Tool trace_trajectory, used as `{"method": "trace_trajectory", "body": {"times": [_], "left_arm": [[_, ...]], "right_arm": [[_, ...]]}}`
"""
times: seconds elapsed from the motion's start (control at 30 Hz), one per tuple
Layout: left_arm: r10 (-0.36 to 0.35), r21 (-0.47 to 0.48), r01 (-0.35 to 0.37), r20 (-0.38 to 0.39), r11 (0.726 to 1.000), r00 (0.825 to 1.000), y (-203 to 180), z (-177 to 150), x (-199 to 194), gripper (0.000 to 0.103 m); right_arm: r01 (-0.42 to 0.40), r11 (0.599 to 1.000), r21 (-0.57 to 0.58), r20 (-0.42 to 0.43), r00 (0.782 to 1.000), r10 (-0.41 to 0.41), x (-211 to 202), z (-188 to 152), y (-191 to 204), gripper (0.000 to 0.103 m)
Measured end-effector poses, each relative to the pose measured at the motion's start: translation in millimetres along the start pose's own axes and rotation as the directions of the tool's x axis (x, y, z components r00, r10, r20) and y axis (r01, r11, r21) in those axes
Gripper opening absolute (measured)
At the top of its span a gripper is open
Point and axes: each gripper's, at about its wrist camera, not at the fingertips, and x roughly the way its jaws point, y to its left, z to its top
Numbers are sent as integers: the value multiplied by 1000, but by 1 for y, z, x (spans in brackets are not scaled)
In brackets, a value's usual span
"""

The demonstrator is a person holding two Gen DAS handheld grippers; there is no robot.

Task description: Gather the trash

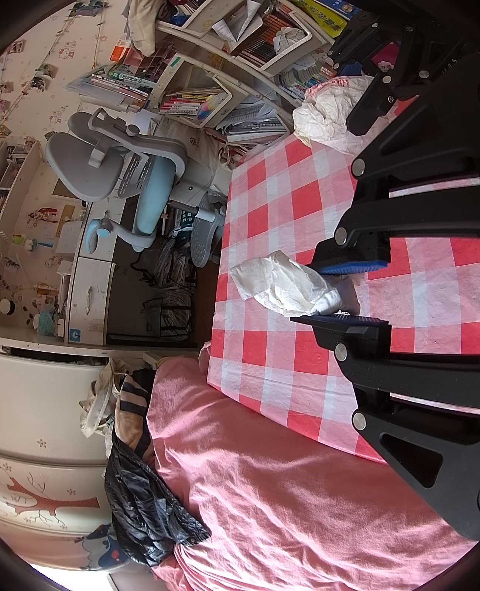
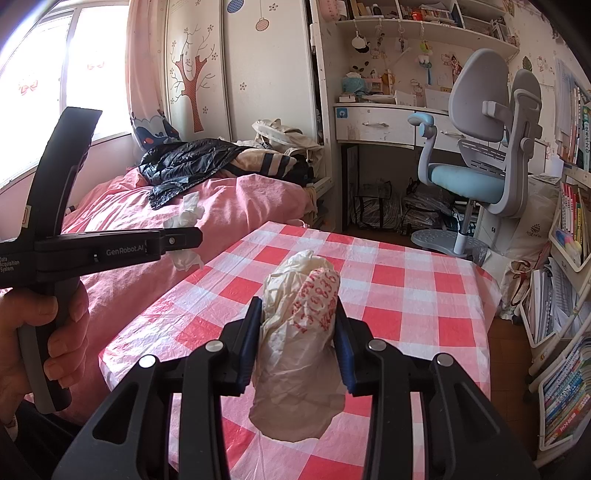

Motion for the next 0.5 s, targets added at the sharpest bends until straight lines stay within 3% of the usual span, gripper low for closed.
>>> {"method": "trace_trajectory", "body": {"times": [0.33,0.5], "left_arm": [[-48,-23,48,3,999,999,-1,2,5,16],[-186,-20,186,-3,982,983,-25,-1,2,16]], "right_arm": [[31,998,62,53,998,-35,-20,-2,-23,37],[89,988,128,122,987,-104,-68,-3,-60,37]]}}
